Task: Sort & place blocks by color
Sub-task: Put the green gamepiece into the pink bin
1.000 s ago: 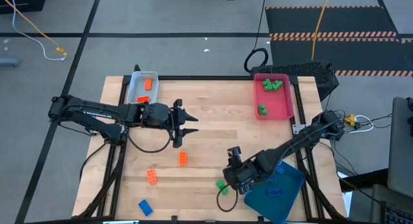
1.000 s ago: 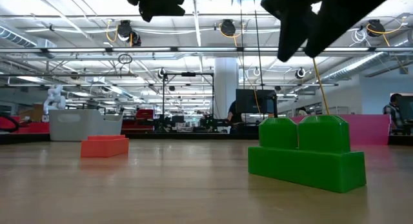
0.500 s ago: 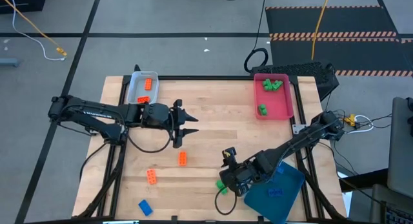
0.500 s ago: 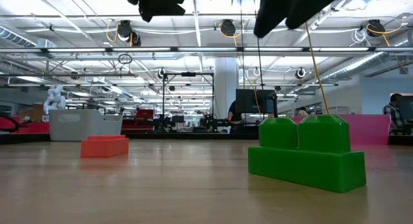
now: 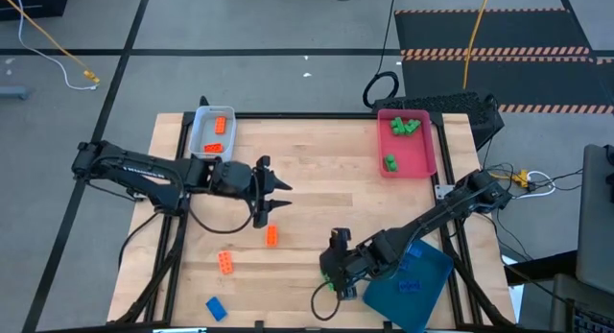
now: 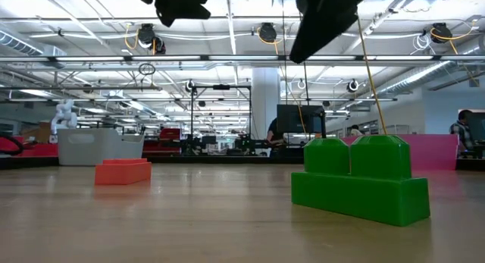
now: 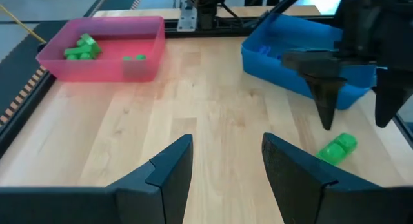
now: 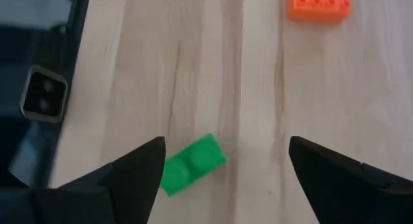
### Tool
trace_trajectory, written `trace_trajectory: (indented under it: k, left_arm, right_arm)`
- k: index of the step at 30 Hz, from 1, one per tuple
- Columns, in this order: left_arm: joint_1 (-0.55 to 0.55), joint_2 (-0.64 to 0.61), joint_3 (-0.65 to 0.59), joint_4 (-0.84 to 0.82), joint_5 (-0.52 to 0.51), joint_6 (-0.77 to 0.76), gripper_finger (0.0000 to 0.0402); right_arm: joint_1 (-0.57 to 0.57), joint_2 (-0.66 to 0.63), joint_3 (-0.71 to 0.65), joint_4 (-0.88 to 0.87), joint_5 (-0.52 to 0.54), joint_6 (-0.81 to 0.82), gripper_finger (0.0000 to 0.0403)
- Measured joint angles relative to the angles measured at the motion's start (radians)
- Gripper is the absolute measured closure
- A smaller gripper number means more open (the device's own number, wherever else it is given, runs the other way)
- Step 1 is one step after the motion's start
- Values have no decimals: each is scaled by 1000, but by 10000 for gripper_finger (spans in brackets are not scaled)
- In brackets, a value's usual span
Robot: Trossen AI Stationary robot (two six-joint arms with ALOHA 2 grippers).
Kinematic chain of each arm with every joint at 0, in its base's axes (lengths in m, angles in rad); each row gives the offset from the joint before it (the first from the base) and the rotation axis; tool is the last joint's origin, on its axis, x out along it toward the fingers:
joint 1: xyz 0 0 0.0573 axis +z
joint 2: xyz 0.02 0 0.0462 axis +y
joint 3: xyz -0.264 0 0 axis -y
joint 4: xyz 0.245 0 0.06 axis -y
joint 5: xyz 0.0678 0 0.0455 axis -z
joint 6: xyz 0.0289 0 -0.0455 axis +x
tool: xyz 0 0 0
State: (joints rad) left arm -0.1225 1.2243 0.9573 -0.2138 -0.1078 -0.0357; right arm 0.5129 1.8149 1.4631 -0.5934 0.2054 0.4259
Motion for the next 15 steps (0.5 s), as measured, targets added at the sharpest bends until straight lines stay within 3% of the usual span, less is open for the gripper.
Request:
trace_trajectory:
  k: [6, 11, 15]
  left_arm:
    - [-33, 0, 0, -2, -1, -12, 215]
    - [-52, 0, 0, -2, 0, -20, 215]
    - [-66, 0, 0, -2, 0, -24, 215]
  right_arm:
    - [-1, 11, 0, 2, -52, 306, 87]
    - [0, 78, -1, -2, -181, 510, 88]
    - [-6, 145, -2, -31, -298, 567, 88]
